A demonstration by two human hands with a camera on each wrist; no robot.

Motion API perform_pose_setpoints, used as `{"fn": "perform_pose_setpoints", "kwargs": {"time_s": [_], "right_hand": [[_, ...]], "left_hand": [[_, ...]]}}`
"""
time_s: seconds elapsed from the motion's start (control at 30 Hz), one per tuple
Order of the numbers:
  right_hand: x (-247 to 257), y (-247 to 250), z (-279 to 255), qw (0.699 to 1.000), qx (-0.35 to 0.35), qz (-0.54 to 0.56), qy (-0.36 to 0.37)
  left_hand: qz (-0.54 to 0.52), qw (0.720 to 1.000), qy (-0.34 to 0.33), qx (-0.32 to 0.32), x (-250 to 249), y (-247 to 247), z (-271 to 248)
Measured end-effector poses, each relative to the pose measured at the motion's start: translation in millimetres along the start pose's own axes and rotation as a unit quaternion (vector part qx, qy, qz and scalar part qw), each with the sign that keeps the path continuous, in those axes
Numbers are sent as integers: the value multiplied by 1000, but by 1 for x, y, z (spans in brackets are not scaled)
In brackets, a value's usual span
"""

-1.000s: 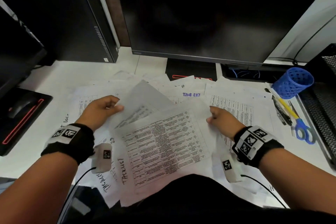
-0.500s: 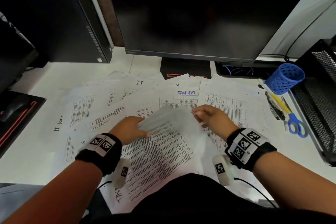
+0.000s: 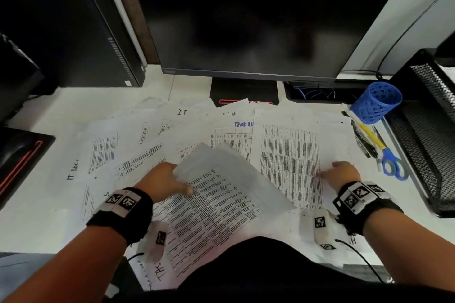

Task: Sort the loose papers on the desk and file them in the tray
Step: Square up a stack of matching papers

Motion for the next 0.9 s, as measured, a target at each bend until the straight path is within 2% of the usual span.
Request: {"fn": "perform_pose_setpoints", "kwargs": {"time_s": [0.07,0.17,0.27,0.33,0.4,0.47,0.6,0.67,0.8,0.9], "right_hand": [[4,1,-2,999,-14,28,36],[13,-3,-7,993,-19,71,89],[23,-19,-17,990,26,95,100],[29,-35,-26,988,72,100,91],[33,-55,-36,985,120,85,90],[38,-66,-44,983,140,63,101],[40,-64,-47,988,92,81,97],[43,-66,-51,989,92,66,91],[54,-85,-66,981,153,20,116],[54,-101,-76,976,178,27,123]], "left_hand": [[-52,998,6,-20,2,9,-2],[-143,985,33,-88,9,33,-6],[-227,958,60,-163,18,55,-12],[-268,942,78,-185,24,59,-14],[-296,933,106,-173,28,53,-13],[-358,913,139,-139,37,36,-7],[-370,904,182,-117,51,1,-1],[-363,905,183,-122,46,-8,-1],[-393,900,165,-90,31,-20,2],[-383,909,145,-78,22,-28,0]]}}
Point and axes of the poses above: each hand's wrist, its own z-axis towards the middle knuckle, its own y-axis out of the back of the hand, x = y × z, the point moved 7 cm from there along z, towards the middle knuckle, and after that the axes turned 15 degrees about z, right-handed, at the moved point
